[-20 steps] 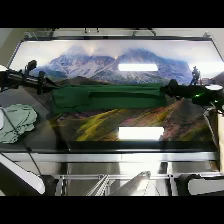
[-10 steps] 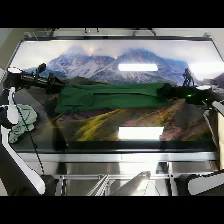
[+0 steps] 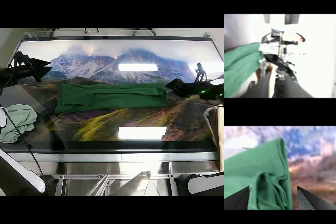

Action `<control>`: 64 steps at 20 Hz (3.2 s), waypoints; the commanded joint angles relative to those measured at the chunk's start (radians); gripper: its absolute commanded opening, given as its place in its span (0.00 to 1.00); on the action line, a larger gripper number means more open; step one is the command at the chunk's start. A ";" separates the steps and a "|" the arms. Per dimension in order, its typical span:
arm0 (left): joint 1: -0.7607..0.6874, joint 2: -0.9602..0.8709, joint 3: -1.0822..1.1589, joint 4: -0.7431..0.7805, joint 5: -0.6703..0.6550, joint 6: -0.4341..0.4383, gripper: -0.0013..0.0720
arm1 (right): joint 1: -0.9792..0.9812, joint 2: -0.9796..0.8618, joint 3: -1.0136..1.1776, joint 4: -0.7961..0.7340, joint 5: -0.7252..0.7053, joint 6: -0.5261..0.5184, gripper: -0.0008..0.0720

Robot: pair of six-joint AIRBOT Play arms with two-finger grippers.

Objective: Fold the shirts.

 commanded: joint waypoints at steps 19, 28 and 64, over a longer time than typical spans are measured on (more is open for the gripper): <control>-0.749 -0.068 0.071 0.945 0.360 -0.096 0.02 | 0.051 -0.093 0.126 0.010 0.272 0.146 0.03; -0.757 -0.052 0.082 0.695 0.266 -0.077 0.04 | 0.032 0.122 0.127 0.036 0.362 0.147 0.03; -0.174 0.664 -0.366 0.424 0.136 0.084 0.03 | 0.683 -0.193 0.806 0.182 0.368 0.388 0.04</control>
